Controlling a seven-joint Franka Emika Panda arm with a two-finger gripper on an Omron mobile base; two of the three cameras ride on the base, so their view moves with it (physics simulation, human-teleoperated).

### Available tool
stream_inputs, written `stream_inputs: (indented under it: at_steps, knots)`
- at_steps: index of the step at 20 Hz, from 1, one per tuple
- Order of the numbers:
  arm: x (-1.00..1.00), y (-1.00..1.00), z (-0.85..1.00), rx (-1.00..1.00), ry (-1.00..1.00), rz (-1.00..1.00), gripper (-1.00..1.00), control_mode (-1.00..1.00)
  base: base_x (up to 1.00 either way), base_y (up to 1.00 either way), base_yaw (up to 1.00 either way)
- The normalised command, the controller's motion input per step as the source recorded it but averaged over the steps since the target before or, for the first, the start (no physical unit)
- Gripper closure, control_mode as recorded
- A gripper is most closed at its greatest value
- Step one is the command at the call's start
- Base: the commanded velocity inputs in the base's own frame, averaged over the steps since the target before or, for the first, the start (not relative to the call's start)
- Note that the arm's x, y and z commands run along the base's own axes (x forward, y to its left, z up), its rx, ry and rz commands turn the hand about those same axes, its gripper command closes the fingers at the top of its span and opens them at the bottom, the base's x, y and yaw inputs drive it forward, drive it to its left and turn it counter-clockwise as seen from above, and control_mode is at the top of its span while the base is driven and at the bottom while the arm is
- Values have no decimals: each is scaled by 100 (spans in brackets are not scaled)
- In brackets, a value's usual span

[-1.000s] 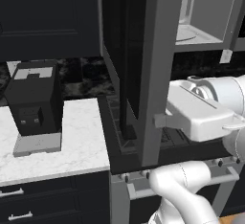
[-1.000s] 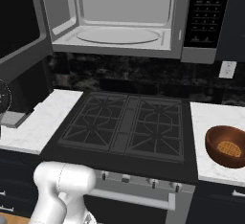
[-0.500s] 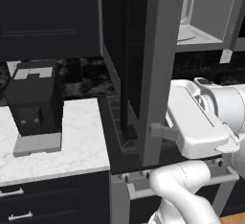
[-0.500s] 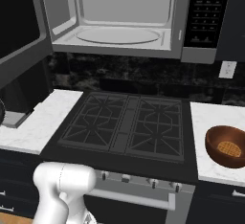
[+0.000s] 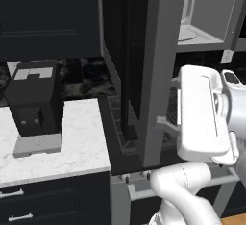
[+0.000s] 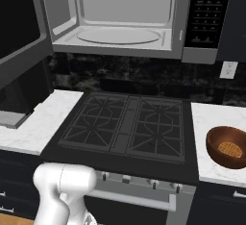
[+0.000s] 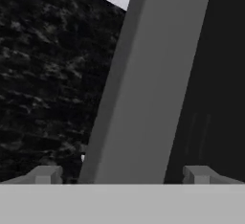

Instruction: Open the microwave, place the bowl with waffle inside the microwave, then close the microwave door and turn it on.

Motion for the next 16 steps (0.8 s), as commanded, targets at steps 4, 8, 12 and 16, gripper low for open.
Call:
stream_inputs:
  at_steps: [4, 8, 12, 16]
  knots:
    - [-6, -24, 0, 2, -26, -42, -100, -100, 0, 0, 0]
    - [-43, -20, 0, 4, -22, -37, -100, -100, 0, 0, 0]
    - [-97, -57, 0, 14, -21, -20, -100, -100, 0, 0, 0]
    - [-57, -97, 0, 13, -4, -3, -100, -100, 0, 0, 0]
